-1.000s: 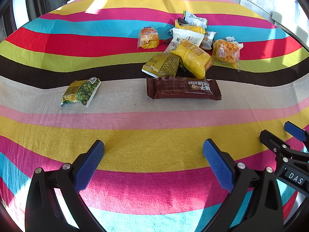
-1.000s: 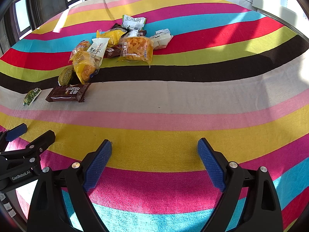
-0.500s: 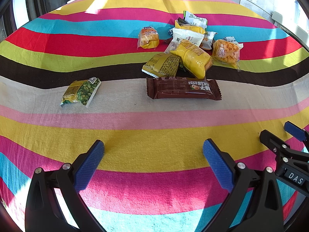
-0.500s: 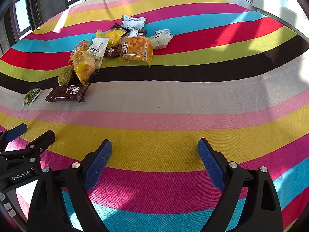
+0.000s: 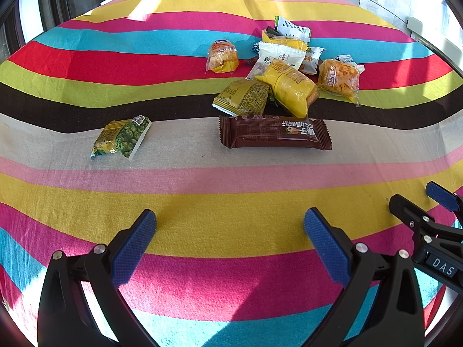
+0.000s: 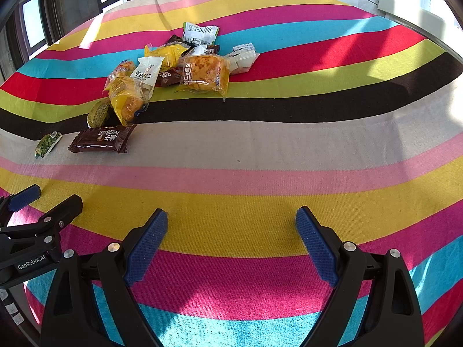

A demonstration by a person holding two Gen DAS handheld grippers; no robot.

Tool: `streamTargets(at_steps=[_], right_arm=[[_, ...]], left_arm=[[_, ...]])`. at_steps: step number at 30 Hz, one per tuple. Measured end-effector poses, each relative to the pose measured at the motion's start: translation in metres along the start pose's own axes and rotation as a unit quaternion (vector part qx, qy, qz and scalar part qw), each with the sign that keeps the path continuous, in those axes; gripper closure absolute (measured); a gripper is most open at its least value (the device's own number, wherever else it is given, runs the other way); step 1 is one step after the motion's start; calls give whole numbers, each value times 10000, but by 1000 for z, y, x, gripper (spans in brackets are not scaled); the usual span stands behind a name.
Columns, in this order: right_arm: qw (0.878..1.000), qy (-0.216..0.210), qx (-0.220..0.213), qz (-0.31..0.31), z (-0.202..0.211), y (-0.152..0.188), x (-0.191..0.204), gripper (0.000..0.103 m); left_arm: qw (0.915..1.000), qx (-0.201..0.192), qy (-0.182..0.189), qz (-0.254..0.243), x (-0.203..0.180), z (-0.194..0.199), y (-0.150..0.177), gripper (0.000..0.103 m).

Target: Organize snacks

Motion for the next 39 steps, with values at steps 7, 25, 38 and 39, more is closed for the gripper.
streamTargets(at_steps=[7, 25, 38, 39], right_arm=[[10000, 4, 1, 1, -1, -1, 1, 16], [9832, -1598, -133, 867, -15, -51, 45, 16], [9736, -1662, -28, 1563, -73, -94, 108, 65], [9738, -1669, -136, 1536, -65, -91, 104, 66]], left_arm=[[10000, 1, 0, 0, 0, 0, 0, 1], [9984, -403, -303, 239, 60, 43, 6, 1], [9952, -387, -393, 806, 122, 49, 13, 1], [9952, -383, -400, 813, 122, 46, 10, 1]])
Point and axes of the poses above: each gripper's, at about its wrist camera, not at the fingertips, and z roughly against the way its jaws point, x to its left, y to its underside, the point moved 4 cm from there along -z, roughly the way its jaws point, and after that the axes turned 8 degrees about -x, right-handed, at the moved point
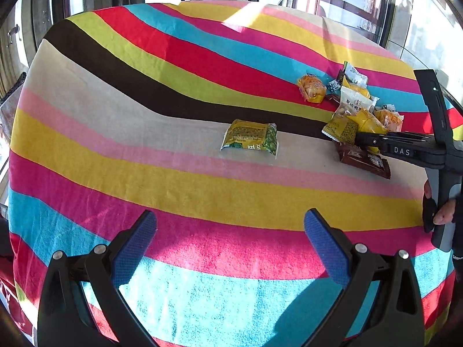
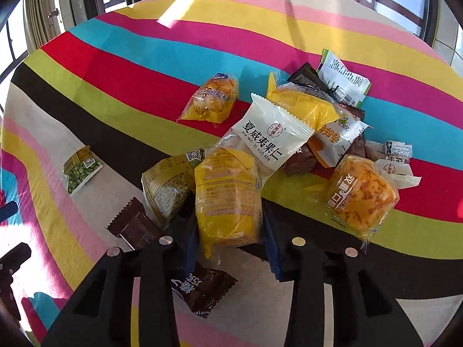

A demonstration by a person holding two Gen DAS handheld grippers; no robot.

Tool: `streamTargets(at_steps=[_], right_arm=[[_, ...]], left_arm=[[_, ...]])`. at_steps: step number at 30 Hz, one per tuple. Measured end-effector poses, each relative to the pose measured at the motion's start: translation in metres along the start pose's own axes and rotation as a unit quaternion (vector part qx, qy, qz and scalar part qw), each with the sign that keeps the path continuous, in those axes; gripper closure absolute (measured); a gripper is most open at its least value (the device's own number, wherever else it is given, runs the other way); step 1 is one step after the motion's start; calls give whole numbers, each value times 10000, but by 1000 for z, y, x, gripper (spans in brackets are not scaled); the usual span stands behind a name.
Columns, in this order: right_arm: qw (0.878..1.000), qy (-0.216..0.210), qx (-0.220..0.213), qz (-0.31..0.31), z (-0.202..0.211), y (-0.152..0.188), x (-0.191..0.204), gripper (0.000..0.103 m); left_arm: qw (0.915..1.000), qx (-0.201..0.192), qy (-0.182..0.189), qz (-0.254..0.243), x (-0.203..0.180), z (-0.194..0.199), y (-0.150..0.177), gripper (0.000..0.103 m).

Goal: Organize snacks
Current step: 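Grasp the green pea packet with the left tool while the right tool grasps the yellow bread bag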

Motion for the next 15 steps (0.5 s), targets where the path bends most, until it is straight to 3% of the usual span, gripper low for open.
streamTargets(at_steps=[4, 11, 13, 14, 15], right_arm=[[9992, 90, -383, -19, 44, 17, -1, 66], [9960, -78, -799, -385, 110, 42, -5, 66], [9946, -86, -922, -463, 125, 46, -4, 66], [9939, -86, -976, -507, 129, 47, -3, 66], [9934, -94, -1009, -536, 135, 50, -2, 65]], left_arm=[[9999, -42, 111, -45, -10, -17, -18, 1], [9994, 178, -57, -275, -25, -75, -56, 2], [9990, 276, -56, -335, -26, -87, -60, 13], [9986, 393, 4, -353, -26, -92, -60, 39], [9984, 440, 36, -360, -26, -94, -59, 49]])
Point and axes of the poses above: each gripper's, at about its wrist camera, not at the fingertips, and z roughly against the way its jaws point, x to its left, y to its underside, the point moved 4 cm from there along -z, roughly the way its jaws point, and after that the axes turned 8 degrees about -x, right-handed, at the moved point
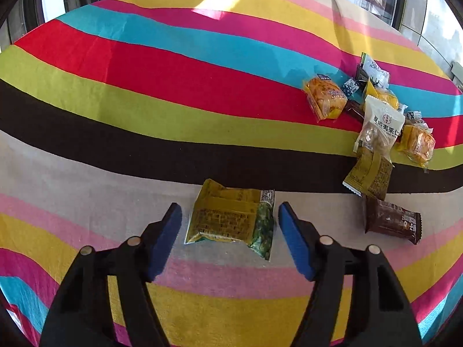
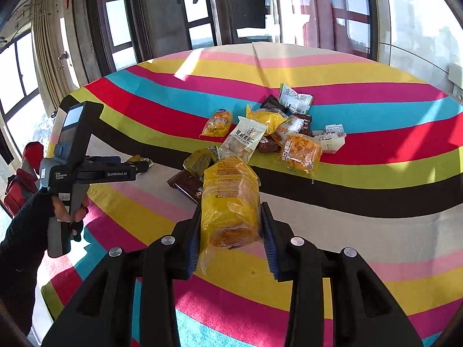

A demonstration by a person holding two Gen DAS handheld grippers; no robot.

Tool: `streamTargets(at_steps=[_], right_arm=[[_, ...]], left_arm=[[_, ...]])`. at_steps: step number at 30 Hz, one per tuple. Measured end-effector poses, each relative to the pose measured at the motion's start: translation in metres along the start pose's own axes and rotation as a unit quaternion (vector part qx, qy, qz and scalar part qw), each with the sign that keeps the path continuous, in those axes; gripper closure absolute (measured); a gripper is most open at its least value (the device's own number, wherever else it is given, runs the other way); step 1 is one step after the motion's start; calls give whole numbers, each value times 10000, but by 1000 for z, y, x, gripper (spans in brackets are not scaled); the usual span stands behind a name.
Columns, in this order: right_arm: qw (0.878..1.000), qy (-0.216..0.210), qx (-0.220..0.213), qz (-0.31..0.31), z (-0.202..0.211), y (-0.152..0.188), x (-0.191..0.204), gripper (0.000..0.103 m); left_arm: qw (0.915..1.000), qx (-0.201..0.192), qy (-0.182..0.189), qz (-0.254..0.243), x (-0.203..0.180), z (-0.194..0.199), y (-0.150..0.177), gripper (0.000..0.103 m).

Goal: Organize snacks
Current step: 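Grasp the green pea packet with the left tool while the right tool grasps the yellow bread bag, then carry both snacks to the white box and open both tools inside it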

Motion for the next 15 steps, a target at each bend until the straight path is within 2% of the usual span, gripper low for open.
streamTargets(at_steps=[4, 8, 15], right_arm=[[9999, -10, -99, -82, 16, 8, 1, 65], [9998, -155, -58, -121, 23, 20, 10, 65], [9986, -489, 210, -10, 24, 47, 41, 65]], left_arm=[[9998, -125, 91, -92, -6, 24, 8, 55], [9988, -472, 49, -100, -13, 69, 32, 56], [9936, -1043, 320, 299, -30, 144, 85, 56]])
Point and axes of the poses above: each gripper's, at about its wrist camera, not at the fingertips, and z roughly against the way its jaws point, x to its left, y to its underside, the point moved 4 cm from there along -z, roughly the way its jaws point, and after that the axes turned 8 degrees about -x, right-handed, at the moved point
